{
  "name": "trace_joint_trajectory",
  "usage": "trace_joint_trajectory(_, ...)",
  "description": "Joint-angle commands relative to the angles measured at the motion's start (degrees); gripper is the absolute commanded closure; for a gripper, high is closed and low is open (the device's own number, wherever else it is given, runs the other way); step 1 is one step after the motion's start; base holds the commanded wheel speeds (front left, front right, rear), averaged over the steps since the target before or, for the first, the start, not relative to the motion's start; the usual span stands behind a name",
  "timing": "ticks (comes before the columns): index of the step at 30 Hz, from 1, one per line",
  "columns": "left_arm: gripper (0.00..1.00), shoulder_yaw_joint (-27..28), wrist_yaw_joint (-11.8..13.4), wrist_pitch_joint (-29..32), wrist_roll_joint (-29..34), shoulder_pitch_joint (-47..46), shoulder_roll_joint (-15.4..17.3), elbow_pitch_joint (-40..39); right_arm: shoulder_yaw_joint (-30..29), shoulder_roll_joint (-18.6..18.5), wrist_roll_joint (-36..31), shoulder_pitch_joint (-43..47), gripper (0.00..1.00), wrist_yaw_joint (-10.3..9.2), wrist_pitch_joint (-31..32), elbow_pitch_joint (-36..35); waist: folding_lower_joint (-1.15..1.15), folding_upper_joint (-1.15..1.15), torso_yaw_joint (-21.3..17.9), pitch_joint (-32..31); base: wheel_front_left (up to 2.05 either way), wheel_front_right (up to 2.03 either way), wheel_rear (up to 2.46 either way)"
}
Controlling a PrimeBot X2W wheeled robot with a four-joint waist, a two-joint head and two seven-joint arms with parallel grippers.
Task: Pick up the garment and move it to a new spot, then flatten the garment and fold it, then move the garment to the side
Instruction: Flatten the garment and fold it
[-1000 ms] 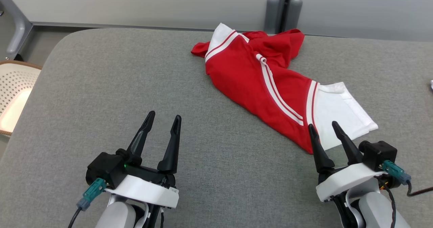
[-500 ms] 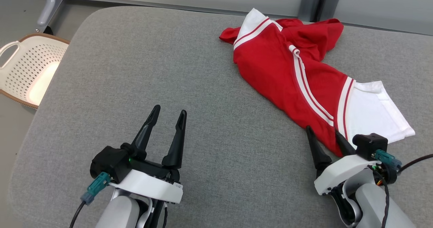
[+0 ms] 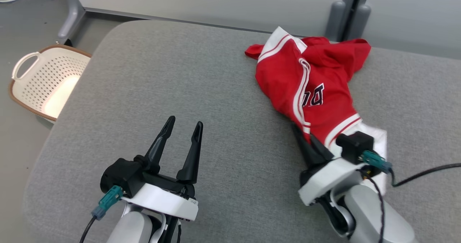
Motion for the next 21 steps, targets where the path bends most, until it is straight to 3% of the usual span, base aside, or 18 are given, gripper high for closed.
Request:
trace_joint_trajectory(1, 0.0, 0.0, 0.3, 0.0, -0.4, 0.7, 0.2, -0.1, 1.6, 0.8, 0.7, -1.3, 1.0, 0.02, 1.0, -0.8, 0.0, 0.0, 1.3, -1.2, 0.0, 0.0, 0.0)
trace_joint_trajectory(10, 0.0, -1.3, 1.1, 0.0, -1.1, 2.7, 0.2, 0.0, 12.4, 4.8, 4.2, -7.1, 1.0, 0.01, 7.0, 0.4, 0.0, 0.0, 7.8, -4.2, 0.0, 0.0, 0.0)
trace_joint_trajectory(11, 0.0, -1.4, 1.2, 0.0, -1.2, 2.9, 0.2, 0.0, 13.0, 5.0, 4.2, -7.8, 0.69, 0.01, 7.5, 1.7, 0.0, 0.0, 8.5, -4.5, 0.0, 0.0, 0.0)
trace_joint_trajectory(12, 0.0, -1.6, 1.3, 0.0, -1.4, 3.1, 0.2, 0.1, 13.5, 5.1, 5.1, -8.3, 0.0, 0.01, 7.8, 2.6, 0.0, 0.0, 9.2, -4.7, 0.0, 0.0, 0.0)
trace_joint_trajectory(16, 0.0, -2.2, 1.7, 0.0, -1.7, 3.6, 0.2, 0.0, 12.9, 5.2, 6.4, -10.7, 0.0, 0.01, 8.3, 7.4, 0.0, 0.0, 11.1, -5.2, 0.0, 0.0, 0.0)
trace_joint_trajectory(21, 0.0, -1.1, 2.2, 0.0, -1.6, 4.4, 0.2, -0.5, 10.9, 5.1, 4.7, -13.3, 0.0, 0.01, 7.2, 12.7, 0.0, 0.0, 10.0, -5.0, 0.0, 0.0, 0.0)
